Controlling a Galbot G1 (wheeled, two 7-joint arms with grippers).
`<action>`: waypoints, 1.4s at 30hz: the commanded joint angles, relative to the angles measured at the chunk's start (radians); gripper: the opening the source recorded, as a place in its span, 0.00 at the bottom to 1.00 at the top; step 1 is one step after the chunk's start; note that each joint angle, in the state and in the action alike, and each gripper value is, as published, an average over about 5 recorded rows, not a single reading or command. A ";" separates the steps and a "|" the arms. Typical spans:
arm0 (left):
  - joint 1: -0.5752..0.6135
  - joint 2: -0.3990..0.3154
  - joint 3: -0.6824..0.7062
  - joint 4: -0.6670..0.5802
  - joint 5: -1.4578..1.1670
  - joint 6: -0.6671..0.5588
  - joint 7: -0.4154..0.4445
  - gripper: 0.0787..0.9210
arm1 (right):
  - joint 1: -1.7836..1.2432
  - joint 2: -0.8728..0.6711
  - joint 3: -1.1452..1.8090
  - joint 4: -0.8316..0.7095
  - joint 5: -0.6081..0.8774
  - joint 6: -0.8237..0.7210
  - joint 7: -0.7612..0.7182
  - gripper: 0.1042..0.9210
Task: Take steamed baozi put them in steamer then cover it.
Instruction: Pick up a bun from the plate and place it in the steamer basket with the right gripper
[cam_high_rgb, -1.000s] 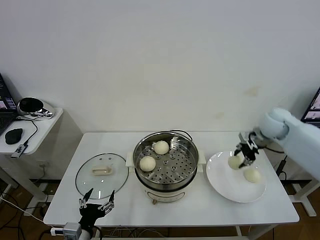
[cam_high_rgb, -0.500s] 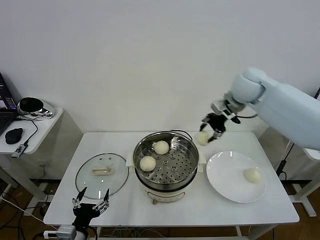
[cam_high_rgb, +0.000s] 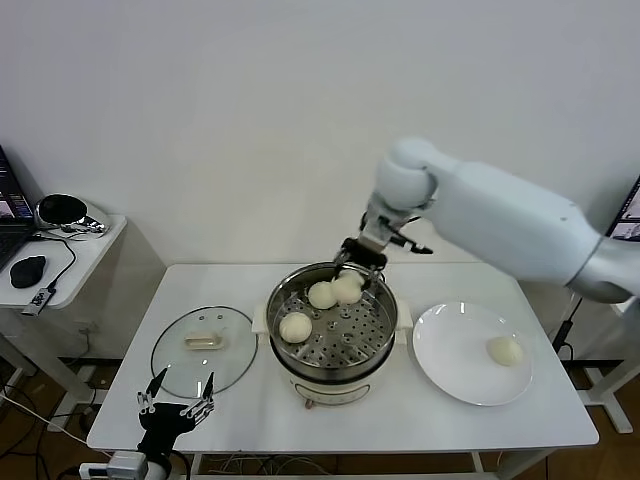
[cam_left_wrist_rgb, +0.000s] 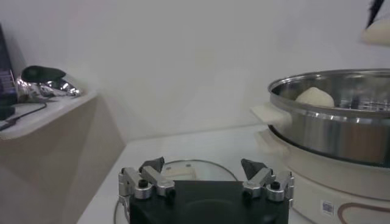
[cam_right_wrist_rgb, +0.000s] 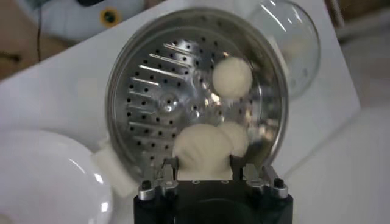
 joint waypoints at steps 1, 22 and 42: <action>0.003 -0.006 0.004 -0.010 0.014 -0.004 -0.002 0.88 | -0.051 0.095 -0.036 0.029 -0.176 0.264 0.053 0.54; -0.004 -0.016 0.016 -0.007 0.015 -0.010 -0.003 0.88 | -0.109 0.074 -0.108 0.068 -0.207 0.320 0.047 0.55; -0.014 -0.023 0.032 0.008 0.016 -0.009 -0.002 0.88 | -0.071 0.037 -0.114 0.120 -0.139 0.242 0.081 0.58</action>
